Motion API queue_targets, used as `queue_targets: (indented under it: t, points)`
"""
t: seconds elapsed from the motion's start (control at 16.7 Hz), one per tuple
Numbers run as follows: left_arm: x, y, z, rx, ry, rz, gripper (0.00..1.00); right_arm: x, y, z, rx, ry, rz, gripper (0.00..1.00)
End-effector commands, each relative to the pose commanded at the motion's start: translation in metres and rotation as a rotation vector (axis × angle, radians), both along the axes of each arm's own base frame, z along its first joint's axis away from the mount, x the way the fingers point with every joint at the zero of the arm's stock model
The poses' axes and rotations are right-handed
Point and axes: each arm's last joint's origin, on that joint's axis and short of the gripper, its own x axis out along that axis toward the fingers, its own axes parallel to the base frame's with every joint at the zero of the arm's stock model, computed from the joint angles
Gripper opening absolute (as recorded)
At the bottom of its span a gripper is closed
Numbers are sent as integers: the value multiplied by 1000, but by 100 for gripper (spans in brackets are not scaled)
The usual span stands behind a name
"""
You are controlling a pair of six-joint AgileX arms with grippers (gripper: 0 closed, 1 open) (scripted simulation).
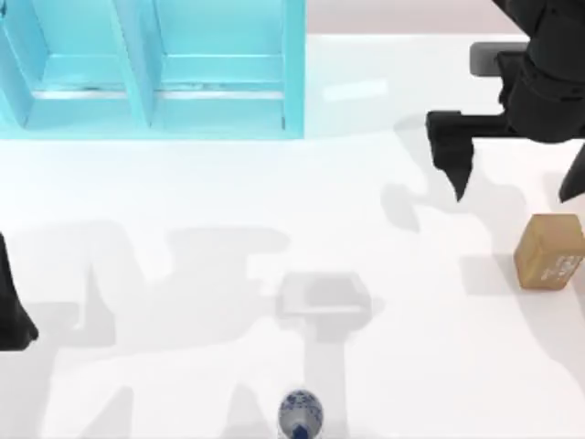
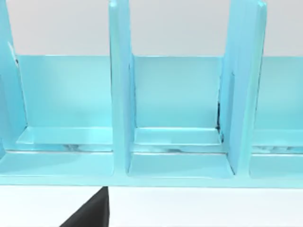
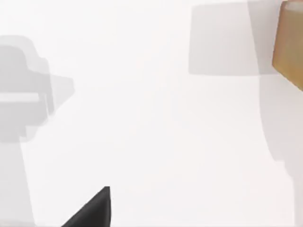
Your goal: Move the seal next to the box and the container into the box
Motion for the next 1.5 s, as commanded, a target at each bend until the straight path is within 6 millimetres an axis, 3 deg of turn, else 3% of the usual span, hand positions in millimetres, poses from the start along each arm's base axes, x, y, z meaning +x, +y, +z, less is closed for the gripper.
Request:
queue_targets:
  t: [0.12,0.3,0.42,0.54,0.72,1.08,1.5]
  points:
    - [0,0,0,0,0,0,100,-24,45,-12,-6,10,3,100]
    - [0,0,0,0,0,0,100,-75,109,-31,-25,16,2,100]
    - [0,0,0,0,0,0,100,-111,139,-39,-20,3,1,100]
    - [0,0,0,0,0,0,100,-140,157,-44,-9,-8,1,100]
    - [0,0,0,0,0,0,100,-159,165,-50,-4,-9,0,100]
    - [0,0,0,0,0,0,100,-158,165,-55,-6,-8,-1,100]
    - [0,0,0,0,0,0,100,-158,166,-119,0,-11,0,100]
